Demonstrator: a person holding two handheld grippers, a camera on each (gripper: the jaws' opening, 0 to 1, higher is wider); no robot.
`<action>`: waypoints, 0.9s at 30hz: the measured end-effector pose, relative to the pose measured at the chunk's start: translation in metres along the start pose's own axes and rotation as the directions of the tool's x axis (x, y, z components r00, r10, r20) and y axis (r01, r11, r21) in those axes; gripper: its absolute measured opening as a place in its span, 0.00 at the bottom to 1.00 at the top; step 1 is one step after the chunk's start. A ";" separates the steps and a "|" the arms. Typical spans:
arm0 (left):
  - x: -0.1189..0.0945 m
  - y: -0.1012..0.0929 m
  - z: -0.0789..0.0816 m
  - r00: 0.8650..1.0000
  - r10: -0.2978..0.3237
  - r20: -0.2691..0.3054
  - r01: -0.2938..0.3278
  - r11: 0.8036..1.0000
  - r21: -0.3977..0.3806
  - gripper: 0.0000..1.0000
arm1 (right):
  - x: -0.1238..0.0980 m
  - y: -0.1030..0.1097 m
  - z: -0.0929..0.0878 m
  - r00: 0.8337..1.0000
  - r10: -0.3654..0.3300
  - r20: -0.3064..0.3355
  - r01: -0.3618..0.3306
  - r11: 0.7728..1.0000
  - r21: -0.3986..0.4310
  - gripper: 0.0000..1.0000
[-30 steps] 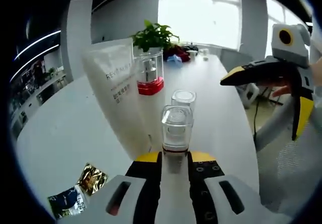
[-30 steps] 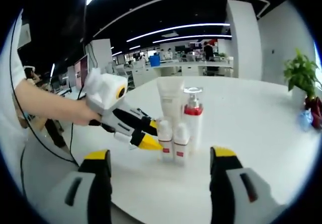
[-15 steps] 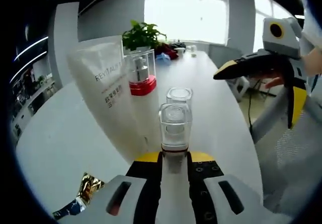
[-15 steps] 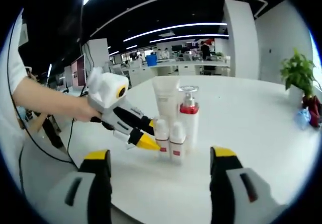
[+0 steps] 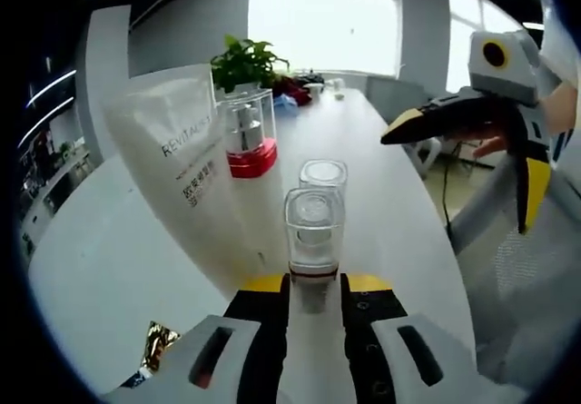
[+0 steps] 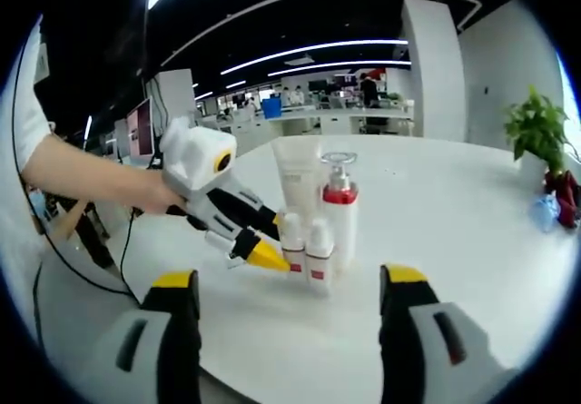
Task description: Arrange the skincare products in the storage area until every visible bottle or jar stands upright without overlapping.
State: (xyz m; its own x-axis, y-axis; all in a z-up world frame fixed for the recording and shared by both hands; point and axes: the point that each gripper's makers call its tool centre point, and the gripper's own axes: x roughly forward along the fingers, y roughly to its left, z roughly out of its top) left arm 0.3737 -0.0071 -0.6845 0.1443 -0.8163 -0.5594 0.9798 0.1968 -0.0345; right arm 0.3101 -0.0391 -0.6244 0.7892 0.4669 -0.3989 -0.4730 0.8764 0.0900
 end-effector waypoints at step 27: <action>-0.073 -0.011 -0.026 0.974 0.227 0.012 -0.218 0.946 -0.238 0.57 | -0.015 0.007 0.010 0.999 0.026 0.033 -0.026 1.000 -0.001 0.84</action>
State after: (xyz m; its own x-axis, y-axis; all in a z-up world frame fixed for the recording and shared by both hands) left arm 0.3485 0.0638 -0.6648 0.3647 -0.7567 -0.5426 0.8630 0.4935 -0.1082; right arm 0.2985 -0.0387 -0.6084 0.7894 0.4932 -0.3656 -0.4938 0.8639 0.0991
